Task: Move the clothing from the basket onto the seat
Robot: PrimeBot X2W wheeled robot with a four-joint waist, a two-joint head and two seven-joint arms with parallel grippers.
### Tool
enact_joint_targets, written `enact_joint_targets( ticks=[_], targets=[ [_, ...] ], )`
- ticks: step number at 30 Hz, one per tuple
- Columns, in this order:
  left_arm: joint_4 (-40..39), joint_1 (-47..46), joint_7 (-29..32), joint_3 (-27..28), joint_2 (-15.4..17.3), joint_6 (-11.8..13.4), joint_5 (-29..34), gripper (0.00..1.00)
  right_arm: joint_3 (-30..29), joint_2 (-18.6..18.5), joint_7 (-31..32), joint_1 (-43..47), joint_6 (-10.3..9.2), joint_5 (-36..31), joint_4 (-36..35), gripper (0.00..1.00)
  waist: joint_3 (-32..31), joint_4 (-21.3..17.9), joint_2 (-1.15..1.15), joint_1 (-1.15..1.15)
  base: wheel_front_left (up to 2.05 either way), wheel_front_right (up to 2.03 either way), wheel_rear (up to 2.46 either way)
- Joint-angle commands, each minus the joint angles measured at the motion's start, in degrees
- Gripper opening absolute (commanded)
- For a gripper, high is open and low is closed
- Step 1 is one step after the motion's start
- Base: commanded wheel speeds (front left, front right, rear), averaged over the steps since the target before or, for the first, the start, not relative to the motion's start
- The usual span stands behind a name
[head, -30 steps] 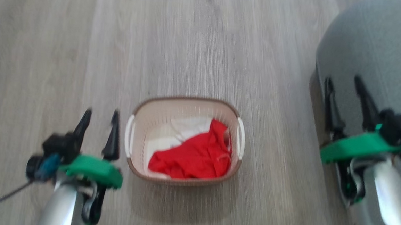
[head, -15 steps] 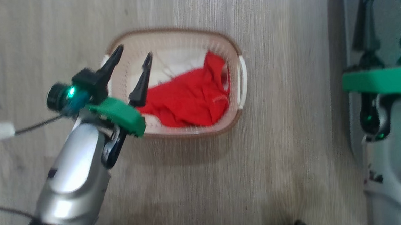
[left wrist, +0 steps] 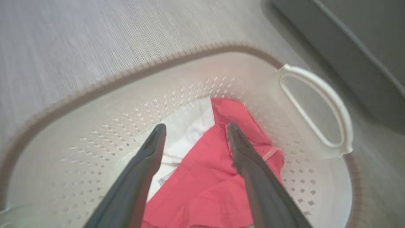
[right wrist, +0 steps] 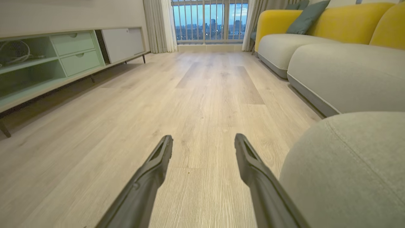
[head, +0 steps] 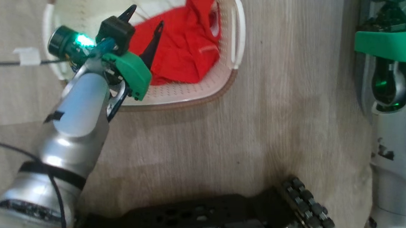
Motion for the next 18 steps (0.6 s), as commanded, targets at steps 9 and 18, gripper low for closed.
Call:
enact_joint_targets(
  ticks=[9,18],
  targets=[
    [16.9,-9.7,1.2,-7.4,2.0,-0.1,2.9,1.0,2.1,1.3,-0.4,1.0,-0.02,1.5,-2.2,1.0,7.6,-5.9,0.0,-0.02,0.0,0.0,0.0],
    [26.8,-14.5,8.7,-9.1,0.5,1.4,3.3,1.0,1.7,1.3,-0.4,3.0,-0.02,1.4,-3.0,1.0,8.1,-6.1,0.0,-0.02,0.0,0.0,0.0]
  ],
)
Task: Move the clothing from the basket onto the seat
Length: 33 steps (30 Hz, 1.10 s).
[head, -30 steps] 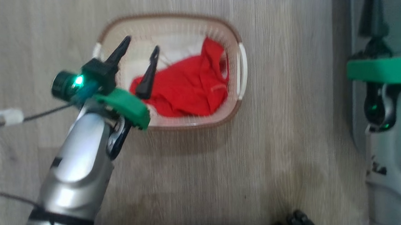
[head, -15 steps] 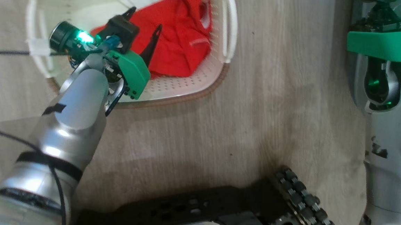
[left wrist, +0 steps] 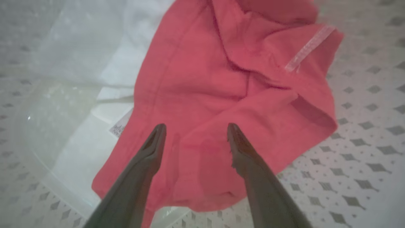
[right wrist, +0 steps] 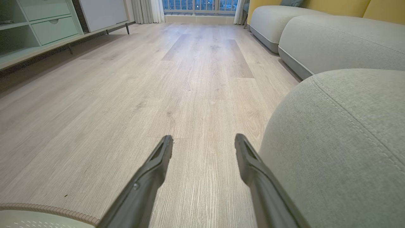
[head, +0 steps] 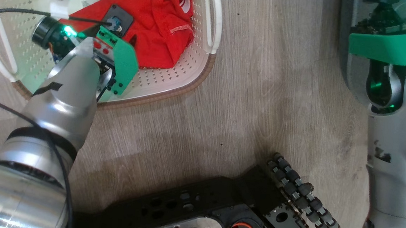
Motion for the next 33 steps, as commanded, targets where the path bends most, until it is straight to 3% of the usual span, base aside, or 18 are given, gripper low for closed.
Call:
enact_joint_targets(
  ticks=[1,8,15,33],
  targets=[
    [0.4,0.2,2.1,0.1,0.6,1.5,0.4,1.0,0.3,0.8,-0.4,3.1,-0.02,-0.3,-2.0,1.0,-0.1,0.3,0.0,0.0,0.0,0.0,0.0],
    [1.4,-0.5,6.6,-1.6,0.4,3.4,1.3,1.0,0.7,0.8,-0.4,4.3,-0.02,-1.0,-2.1,1.0,-0.5,1.1,0.0,0.0,0.0,0.0,0.0],
    [1.8,-0.6,9.2,-4.7,0.7,3.7,3.4,1.0,0.4,0.8,-0.4,5.0,-0.02,-1.8,-2.8,1.0,-0.3,1.3,0.0,0.0,0.0,0.0,0.0],
    [1.9,-2.8,1.2,-6.6,-0.7,4.4,1.3,1.0,-0.1,0.8,-0.4,7.8,-0.02,0.5,-5.3,1.0,2.1,0.3,0.0,0.0,0.0,0.0,0.0]
  ],
)
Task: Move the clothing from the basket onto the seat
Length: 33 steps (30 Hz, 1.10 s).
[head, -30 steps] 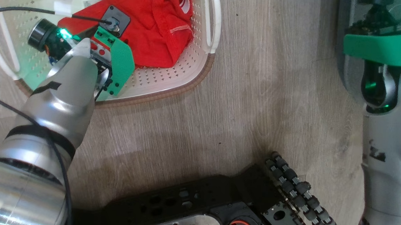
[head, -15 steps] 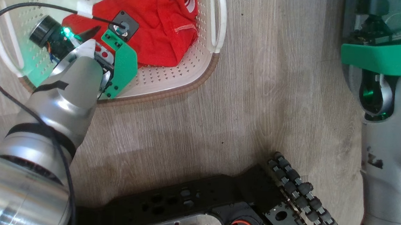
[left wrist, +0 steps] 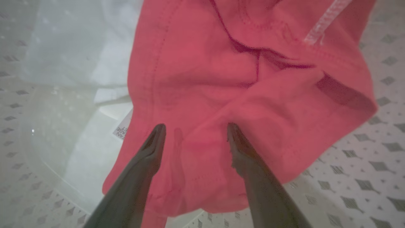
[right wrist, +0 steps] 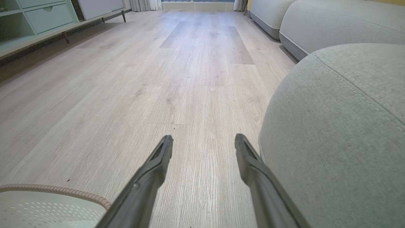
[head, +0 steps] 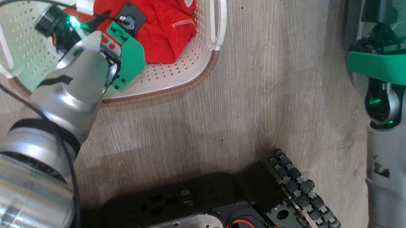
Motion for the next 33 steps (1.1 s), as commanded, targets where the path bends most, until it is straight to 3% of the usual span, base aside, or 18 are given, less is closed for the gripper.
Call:
enact_joint_targets(
  ticks=[1,14,15,17,33],
  targets=[
    [-0.5,-0.2,-1.4,0.2,0.3,0.0,-0.5,1.0,0.5,0.7,-0.4,3.2,-0.02,0.6,-2.2,1.0,0.2,-0.2,0.0,0.0,0.0,0.0,0.0],
    [-0.4,-1.2,-0.6,-2.7,0.2,-2.0,0.0,1.0,0.2,0.7,-0.4,3.9,-0.02,1.8,-3.2,1.0,0.5,-1.2,0.0,0.0,0.0,0.0,0.0],
    [-0.4,-1.2,-0.2,-2.9,0.2,-2.0,0.0,0.56,0.2,0.7,-0.4,4.0,-0.02,1.8,-3.2,1.0,0.5,-1.2,0.0,0.0,0.0,0.0,0.0],
    [-0.4,-1.2,0.1,-3.2,0.3,-2.0,0.0,0.0,0.1,0.7,-0.4,4.0,-0.02,2.0,-3.2,1.0,0.5,-1.2,0.0,0.0,0.0,0.0,0.0],
    [-0.4,-1.6,-7.9,-0.5,1.7,-2.9,-5.3,0.0,0.7,0.7,-0.4,-2.8,-0.02,1.4,-1.6,1.0,-3.2,-1.0,0.0,0.0,0.0,0.0,0.0]
  ],
)
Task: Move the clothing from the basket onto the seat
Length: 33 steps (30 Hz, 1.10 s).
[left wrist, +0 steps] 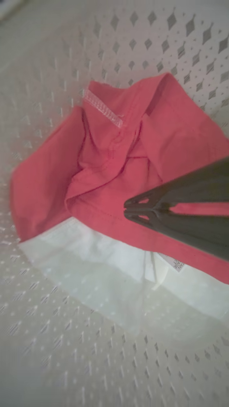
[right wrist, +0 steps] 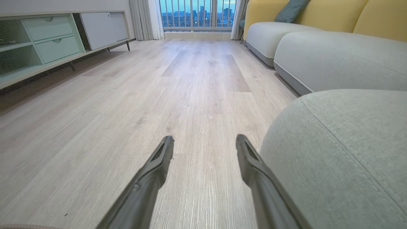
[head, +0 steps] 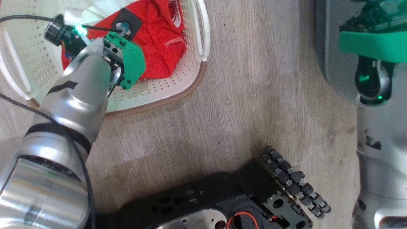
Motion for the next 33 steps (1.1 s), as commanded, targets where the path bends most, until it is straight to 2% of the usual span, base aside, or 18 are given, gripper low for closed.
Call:
enact_joint_targets(
  ticks=[1,14,19,25,33],
  targets=[
    [-0.5,0.4,-1.0,1.2,1.0,-0.3,-0.6,0.0,0.7,0.7,-0.4,1.1,-0.02,-0.6,-1.2,1.0,-1.4,0.8,0.0,0.0,0.0,0.0,0.0],
    [-3.5,7.7,-4.2,2.9,-0.6,-1.5,-7.0,0.0,1.3,-1.0,-0.4,2.3,-0.02,-3.5,5.3,1.0,-15.9,7.0,0.0,0.0,0.0,0.0,0.0],
    [-9.0,11.1,-4.2,3.6,-0.6,-1.5,-10.2,0.0,1.8,-1.9,-0.4,3.5,-0.02,-3.2,7.8,1.0,-20.6,8.6,0.0,0.0,0.0,0.0,0.0],
    [-15.9,16.1,-4.3,6.5,-0.6,0.1,-13.8,0.0,2.6,-2.9,-0.4,5.6,-0.02,-2.6,10.4,1.0,-27.2,10.8,0.0,0.0,0.0,0.0,0.0],
    [-28.1,23.8,-4.3,12.8,0.4,1.7,-14.0,0.0,3.3,-3.5,-0.4,8.8,-0.02,-1.8,12.5,1.0,-34.8,14.2,0.0,0.0,0.0,0.0,0.0]
  ],
)
